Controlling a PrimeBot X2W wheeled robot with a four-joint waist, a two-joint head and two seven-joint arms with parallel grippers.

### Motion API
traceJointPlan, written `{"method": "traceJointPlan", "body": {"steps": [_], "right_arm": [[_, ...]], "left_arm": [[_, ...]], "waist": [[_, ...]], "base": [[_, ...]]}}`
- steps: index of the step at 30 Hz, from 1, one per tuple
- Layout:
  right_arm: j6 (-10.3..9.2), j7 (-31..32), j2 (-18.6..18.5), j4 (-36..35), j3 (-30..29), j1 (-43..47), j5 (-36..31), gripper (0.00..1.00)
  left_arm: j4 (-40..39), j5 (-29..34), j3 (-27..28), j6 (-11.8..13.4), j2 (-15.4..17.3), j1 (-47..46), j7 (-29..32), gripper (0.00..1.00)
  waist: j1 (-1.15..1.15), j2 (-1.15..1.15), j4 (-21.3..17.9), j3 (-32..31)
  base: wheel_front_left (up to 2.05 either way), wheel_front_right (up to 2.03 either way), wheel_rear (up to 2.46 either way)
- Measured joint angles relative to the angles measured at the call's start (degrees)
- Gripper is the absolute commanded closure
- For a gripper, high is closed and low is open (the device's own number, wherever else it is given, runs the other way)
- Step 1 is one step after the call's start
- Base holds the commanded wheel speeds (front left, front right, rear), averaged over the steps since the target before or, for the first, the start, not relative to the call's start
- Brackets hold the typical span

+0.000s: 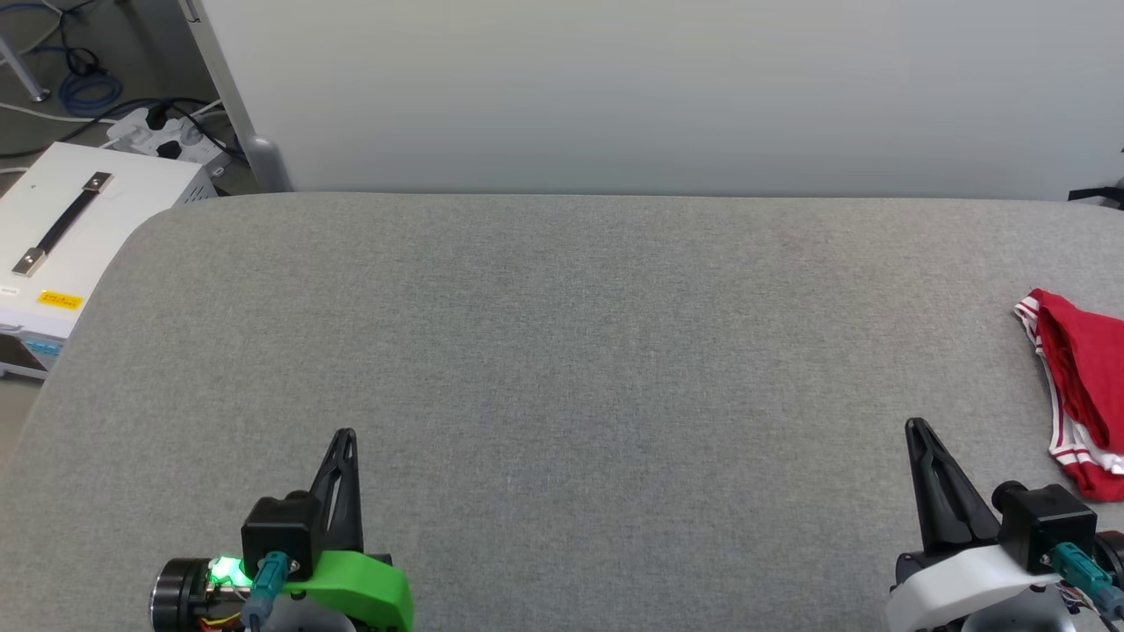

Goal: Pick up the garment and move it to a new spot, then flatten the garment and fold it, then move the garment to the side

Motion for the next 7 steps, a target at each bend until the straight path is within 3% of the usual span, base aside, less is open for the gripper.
{"method": "traceJointPlan", "body": {"steps": [7], "right_arm": [[0.0, 1.07, 0.1, 0.32, 0.09, -0.3, -0.53, 1.0]], "left_arm": [[-0.08, 0.21, 0.26, -0.42, -0.23, -0.21, 0.83, 1.0]], "waist": [[0.0, 0.0, -0.25, -0.04]], "base": [[0.0, 0.0, 0.0]]}}
